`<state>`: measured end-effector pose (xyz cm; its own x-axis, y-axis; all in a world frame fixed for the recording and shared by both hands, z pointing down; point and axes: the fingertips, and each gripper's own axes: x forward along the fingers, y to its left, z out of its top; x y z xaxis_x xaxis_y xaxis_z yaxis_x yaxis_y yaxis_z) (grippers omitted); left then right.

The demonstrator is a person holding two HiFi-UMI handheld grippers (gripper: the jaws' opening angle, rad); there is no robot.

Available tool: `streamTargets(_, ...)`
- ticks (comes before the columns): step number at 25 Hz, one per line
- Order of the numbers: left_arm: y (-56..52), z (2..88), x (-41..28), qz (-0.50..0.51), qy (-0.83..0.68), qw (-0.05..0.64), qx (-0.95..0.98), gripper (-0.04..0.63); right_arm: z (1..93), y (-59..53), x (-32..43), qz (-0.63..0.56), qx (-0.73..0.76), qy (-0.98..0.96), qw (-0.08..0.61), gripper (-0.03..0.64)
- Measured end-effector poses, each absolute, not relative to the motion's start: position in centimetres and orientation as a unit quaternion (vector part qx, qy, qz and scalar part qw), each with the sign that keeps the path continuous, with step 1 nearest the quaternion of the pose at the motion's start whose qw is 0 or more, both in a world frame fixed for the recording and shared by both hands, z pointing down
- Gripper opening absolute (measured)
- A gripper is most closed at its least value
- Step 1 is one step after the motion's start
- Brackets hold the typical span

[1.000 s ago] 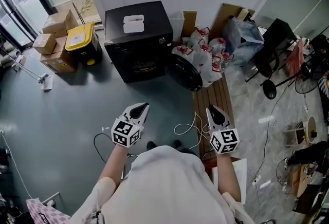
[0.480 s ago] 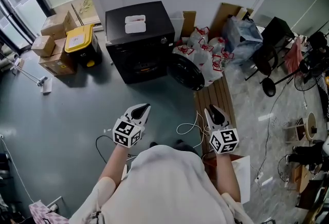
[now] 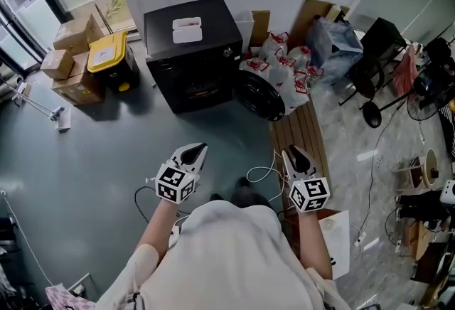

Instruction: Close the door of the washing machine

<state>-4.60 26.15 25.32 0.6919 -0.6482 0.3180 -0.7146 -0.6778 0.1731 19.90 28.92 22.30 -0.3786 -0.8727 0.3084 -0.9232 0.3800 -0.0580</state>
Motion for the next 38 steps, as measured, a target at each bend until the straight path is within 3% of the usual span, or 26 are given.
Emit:
streamTargets(20,17.4,27.0,-3.4,0.135,-0.398,0.161,0.893,0.008,25.5,18.2,21.0,0.145,0.516,-0.835,0.126,0.118)
streamTargets(38,1.5,31.4,6.6,0.186,-0.376,0.182,0.889,0.008,32.8,1.9,28.7,0.201,0.486,-0.837,0.151,0.118)
